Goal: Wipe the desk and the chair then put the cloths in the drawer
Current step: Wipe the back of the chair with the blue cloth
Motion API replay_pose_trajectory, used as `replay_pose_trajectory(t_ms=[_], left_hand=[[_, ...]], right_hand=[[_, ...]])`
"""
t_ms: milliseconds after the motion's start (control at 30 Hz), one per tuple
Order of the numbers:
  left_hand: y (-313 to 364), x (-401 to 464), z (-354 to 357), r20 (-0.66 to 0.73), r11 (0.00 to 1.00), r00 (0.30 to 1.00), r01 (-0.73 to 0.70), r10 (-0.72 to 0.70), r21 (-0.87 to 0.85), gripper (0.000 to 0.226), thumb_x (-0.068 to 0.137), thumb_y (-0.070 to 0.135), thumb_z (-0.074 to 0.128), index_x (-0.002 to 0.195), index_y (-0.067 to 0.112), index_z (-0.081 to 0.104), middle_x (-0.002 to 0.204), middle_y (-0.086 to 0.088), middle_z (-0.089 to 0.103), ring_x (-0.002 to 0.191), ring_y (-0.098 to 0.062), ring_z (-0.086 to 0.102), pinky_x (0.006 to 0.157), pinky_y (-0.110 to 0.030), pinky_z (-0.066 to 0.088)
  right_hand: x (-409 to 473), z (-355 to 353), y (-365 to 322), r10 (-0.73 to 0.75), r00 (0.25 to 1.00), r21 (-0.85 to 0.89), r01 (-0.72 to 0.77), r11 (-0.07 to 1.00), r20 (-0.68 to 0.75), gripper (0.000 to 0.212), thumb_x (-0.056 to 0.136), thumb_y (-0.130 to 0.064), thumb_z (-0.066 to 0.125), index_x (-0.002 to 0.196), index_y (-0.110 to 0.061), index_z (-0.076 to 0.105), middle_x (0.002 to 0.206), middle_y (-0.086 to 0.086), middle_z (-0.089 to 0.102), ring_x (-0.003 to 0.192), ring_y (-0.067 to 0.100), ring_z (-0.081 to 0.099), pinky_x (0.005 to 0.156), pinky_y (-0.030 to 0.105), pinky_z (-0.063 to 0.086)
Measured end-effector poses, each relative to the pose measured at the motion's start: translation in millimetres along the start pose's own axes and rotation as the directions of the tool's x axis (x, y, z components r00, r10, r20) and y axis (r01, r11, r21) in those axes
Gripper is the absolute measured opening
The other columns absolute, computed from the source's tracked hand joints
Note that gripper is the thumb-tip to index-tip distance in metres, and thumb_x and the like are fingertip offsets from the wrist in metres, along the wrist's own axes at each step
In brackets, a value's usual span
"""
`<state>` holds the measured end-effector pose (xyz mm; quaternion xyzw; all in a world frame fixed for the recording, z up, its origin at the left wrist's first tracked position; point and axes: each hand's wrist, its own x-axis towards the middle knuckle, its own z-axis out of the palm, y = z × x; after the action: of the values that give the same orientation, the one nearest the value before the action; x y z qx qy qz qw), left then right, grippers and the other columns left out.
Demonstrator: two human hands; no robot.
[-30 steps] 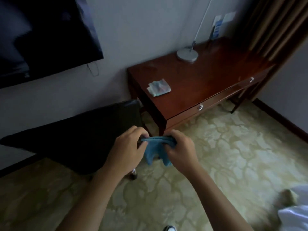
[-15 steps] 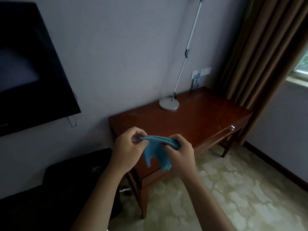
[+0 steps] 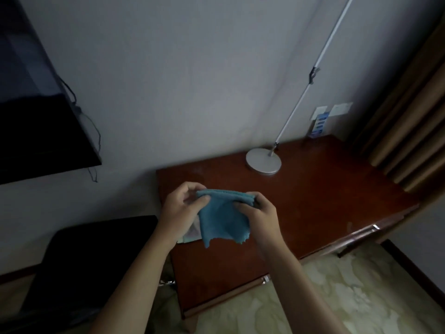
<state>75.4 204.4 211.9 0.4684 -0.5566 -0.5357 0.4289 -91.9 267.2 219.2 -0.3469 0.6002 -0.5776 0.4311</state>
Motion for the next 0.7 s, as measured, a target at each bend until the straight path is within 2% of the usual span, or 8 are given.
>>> replay_pose_trajectory(t_ms=[133,267,367,433,533,633,700], left_hand=[[-35.8,39.7,8.2,-0.044,0.967,0.969,0.239,-0.243,-0.089,0.010,0.093,0.004,0.064,0.096,0.011,0.058,0.096,-0.007,0.068,0.086,-0.017,0.066,0.085,-0.039,0.054],[-74.4,62.4,28.4,-0.067,0.877,0.878,0.465,-0.475,-0.124,0.014,0.098,0.009,0.060,0.110,0.006,0.052,0.106,-0.009,0.067,0.089,-0.017,0.071,0.067,-0.031,0.059],[-103.4,81.8,50.6,-0.135,0.847,0.836,0.526,-0.531,-0.074,0.027,0.099,0.012,0.057,0.123,0.006,0.046,0.116,-0.007,0.064,0.102,-0.020,0.068,0.080,-0.040,0.060],[-123.5,97.1,60.7,-0.154,0.821,0.811,0.571,-0.564,-0.001,0.023,0.100,0.014,0.056,0.117,0.012,0.042,0.116,-0.009,0.063,0.104,-0.023,0.066,0.088,-0.044,0.058],[-151.5,125.7,77.0,-0.140,0.766,0.768,0.638,-0.625,0.075,0.020,0.100,0.017,0.054,0.103,0.025,0.036,0.119,-0.007,0.060,0.103,-0.020,0.065,0.084,-0.042,0.059],[-174.7,151.1,91.6,-0.132,0.753,0.763,0.646,-0.633,0.126,0.021,0.100,0.018,0.053,0.108,0.027,0.036,0.109,0.005,0.053,0.102,-0.018,0.061,0.088,-0.047,0.058],[-187.9,165.6,99.4,-0.136,0.751,0.764,0.645,-0.631,0.144,0.022,0.100,0.018,0.054,0.111,0.024,0.036,0.105,0.002,0.053,0.099,-0.020,0.062,0.089,-0.047,0.058]], right_hand=[[56.8,3.5,25.2,0.133,0.984,0.047,-0.139,0.989,0.116,0.009,0.084,-0.001,0.067,0.089,-0.008,0.066,0.085,0.009,0.069,0.079,0.021,0.067,0.074,0.040,0.056],[116.1,-4.8,65.8,0.314,0.918,0.006,-0.325,0.946,0.241,0.010,0.087,-0.003,0.064,0.096,-0.005,0.066,0.092,0.011,0.072,0.086,0.024,0.068,0.072,0.038,0.057],[152.6,-18.7,100.2,0.474,0.833,-0.039,-0.485,0.874,0.285,0.017,0.088,-0.004,0.063,0.103,0.000,0.066,0.101,0.019,0.072,0.098,0.034,0.069,0.087,0.051,0.057],[170.8,-26.6,120.6,0.561,0.786,-0.086,-0.560,0.824,0.259,0.018,0.087,-0.004,0.063,0.104,0.002,0.066,0.102,0.021,0.071,0.103,0.040,0.067,0.091,0.058,0.053],[202.0,-39.3,148.4,0.638,0.743,-0.163,-0.617,0.770,0.202,0.016,0.087,-0.003,0.064,0.102,0.002,0.066,0.098,0.020,0.073,0.099,0.040,0.068,0.086,0.055,0.055],[229.4,-44.5,162.1,0.639,0.752,-0.203,-0.608,0.768,0.165,0.015,0.088,-0.001,0.063,0.102,0.002,0.065,0.096,0.019,0.073,0.093,0.035,0.071,0.081,0.048,0.058],[245.4,-48.8,172.0,0.626,0.771,-0.239,-0.590,0.772,0.118,0.013,0.089,-0.004,0.063,0.101,-0.003,0.067,0.095,0.016,0.074,0.089,0.030,0.072,0.077,0.043,0.060]])
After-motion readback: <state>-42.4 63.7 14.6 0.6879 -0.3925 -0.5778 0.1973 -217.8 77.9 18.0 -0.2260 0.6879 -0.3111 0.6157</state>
